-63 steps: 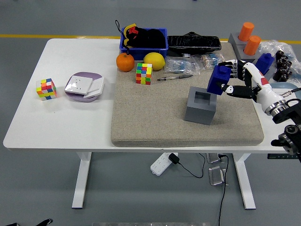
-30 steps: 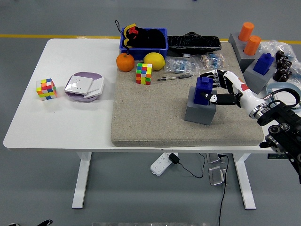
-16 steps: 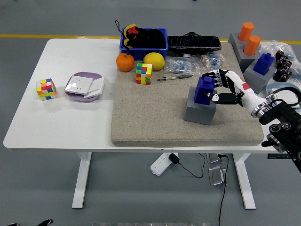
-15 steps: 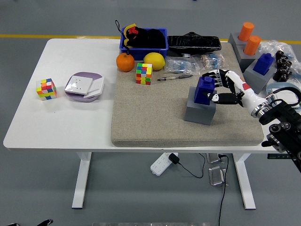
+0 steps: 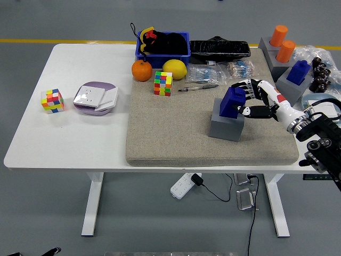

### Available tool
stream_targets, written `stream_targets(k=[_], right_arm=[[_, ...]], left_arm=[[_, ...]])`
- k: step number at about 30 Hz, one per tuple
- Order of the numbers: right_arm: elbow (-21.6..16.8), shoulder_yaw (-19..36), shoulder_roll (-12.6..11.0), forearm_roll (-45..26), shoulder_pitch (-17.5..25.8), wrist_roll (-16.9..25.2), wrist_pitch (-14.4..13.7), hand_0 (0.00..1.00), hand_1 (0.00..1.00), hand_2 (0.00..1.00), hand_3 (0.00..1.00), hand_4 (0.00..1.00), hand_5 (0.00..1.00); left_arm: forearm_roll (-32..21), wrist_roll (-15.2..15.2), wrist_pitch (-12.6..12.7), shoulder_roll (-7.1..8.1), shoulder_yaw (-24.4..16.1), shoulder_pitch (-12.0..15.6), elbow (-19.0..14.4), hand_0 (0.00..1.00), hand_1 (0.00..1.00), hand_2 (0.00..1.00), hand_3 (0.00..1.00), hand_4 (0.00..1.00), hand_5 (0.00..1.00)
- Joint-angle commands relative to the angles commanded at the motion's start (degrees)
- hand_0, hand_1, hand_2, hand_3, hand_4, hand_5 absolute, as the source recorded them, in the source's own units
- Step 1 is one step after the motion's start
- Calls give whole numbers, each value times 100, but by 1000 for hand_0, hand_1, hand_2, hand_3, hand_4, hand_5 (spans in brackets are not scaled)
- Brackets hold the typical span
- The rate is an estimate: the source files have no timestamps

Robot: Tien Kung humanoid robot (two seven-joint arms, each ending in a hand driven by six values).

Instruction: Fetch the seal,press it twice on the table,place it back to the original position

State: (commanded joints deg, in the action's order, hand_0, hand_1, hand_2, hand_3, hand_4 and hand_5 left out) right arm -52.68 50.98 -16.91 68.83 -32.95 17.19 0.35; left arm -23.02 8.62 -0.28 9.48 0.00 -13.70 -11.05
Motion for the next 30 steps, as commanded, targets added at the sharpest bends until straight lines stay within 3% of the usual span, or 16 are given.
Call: stream_targets(k=[30], right_arm=[[-67, -28, -38, 205, -3, -13, -4, 541, 384, 372, 371, 576, 2]], left_arm=[[-21, -15, -2, -3, 0, -22, 2, 814, 789, 768, 803, 691, 427]])
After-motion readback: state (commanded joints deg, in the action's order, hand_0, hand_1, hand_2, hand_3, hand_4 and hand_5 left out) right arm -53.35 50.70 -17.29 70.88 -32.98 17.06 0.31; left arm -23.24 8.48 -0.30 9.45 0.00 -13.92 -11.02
